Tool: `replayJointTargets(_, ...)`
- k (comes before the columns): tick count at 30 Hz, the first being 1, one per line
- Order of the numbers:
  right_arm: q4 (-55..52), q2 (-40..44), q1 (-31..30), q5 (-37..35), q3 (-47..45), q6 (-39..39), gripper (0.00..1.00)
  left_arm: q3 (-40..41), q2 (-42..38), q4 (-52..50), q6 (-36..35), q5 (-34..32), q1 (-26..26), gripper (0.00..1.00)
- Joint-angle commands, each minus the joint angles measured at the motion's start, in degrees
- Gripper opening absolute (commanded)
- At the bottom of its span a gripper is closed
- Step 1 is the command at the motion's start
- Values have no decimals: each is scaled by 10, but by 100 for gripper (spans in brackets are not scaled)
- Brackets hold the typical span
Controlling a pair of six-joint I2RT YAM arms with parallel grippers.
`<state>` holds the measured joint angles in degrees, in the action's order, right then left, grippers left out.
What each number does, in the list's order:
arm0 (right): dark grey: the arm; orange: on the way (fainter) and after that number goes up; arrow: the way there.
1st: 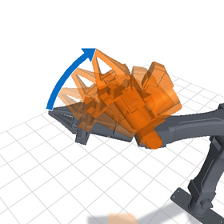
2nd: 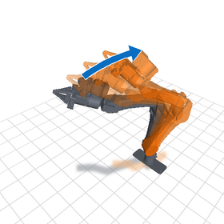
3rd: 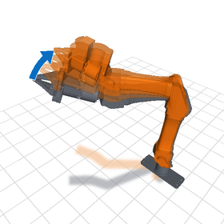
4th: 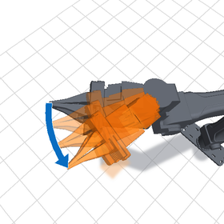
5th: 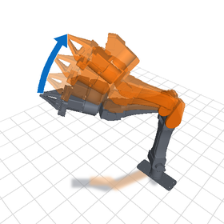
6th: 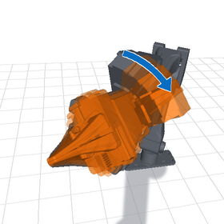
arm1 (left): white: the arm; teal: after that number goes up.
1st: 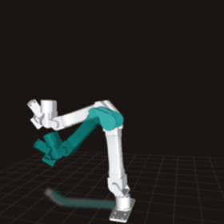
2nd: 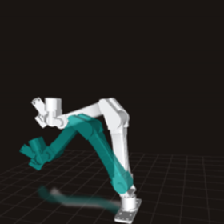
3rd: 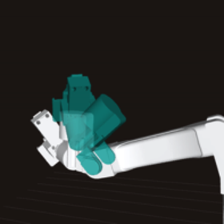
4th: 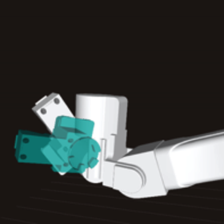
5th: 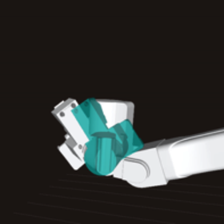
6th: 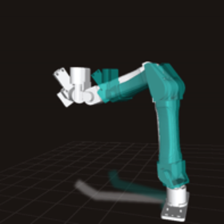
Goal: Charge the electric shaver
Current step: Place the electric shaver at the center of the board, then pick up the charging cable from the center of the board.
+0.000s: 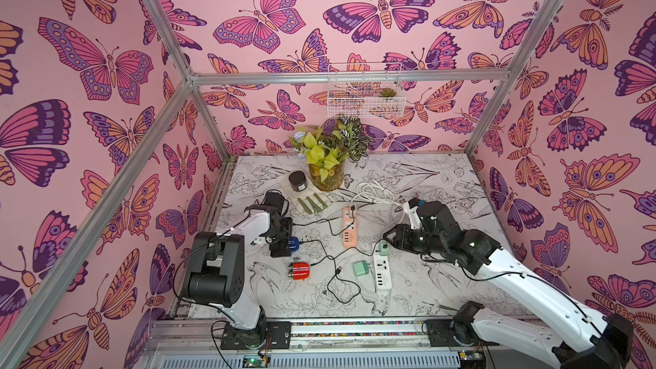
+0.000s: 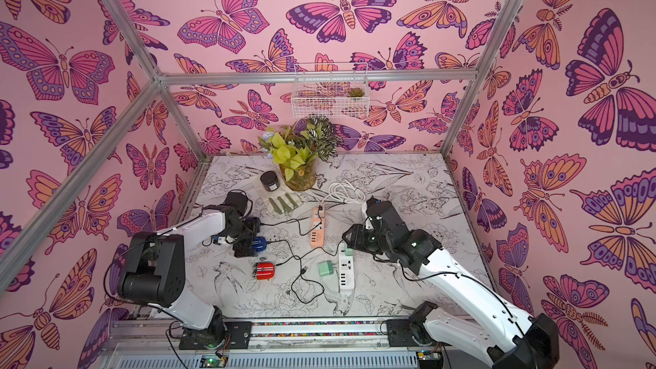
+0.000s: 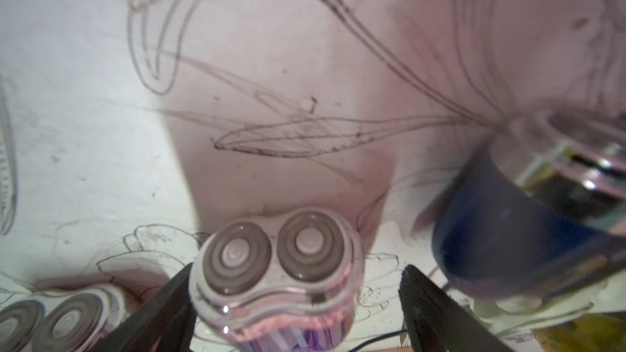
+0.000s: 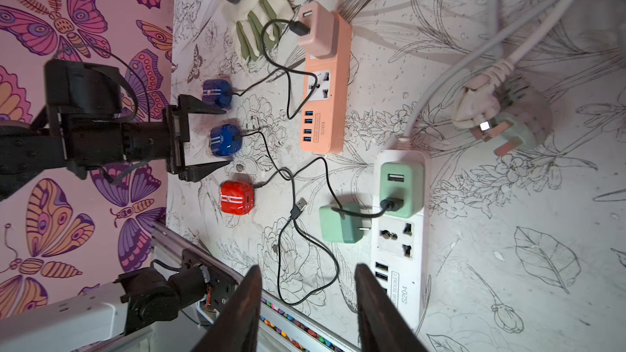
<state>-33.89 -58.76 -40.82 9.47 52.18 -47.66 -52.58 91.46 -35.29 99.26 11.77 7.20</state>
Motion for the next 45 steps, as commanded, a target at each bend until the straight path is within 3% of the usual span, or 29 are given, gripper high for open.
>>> replayJointTargets(1, -51, -40, -70, -61, 56, 31, 45, 4, -51, -33, -37, 7, 4, 95)
replayJointTargets(6, -17, -145, -174, -73, 93, 36, 44, -9, -119, -93, -124, -15, 4, 96)
replayJointTargets(10, 1, -263, -230, -66, 143, 25, 42, -9, -180, -159, -213, -49, 21, 90)
replayJointTargets(13, -54, -369, -249, -75, 205, -6, 41, 28, -268, -188, -238, -52, 35, 83)
replayJointTargets(18, -54, -464, -252, -52, 234, -103, 40, 106, -415, -205, -239, -29, 58, 70)
replayJointTargets(27, -79, -546, -253, -38, 295, -182, 42, 150, -533, -273, -246, 4, 69, 67)
replayJointTargets(41, -93, -574, -257, -38, 305, -291, 38, 139, -531, -286, -279, 20, 69, 65)
replayJointTargets(45, -91, -579, -261, -12, 310, -281, 39, 141, -539, -299, -285, 19, 69, 65)
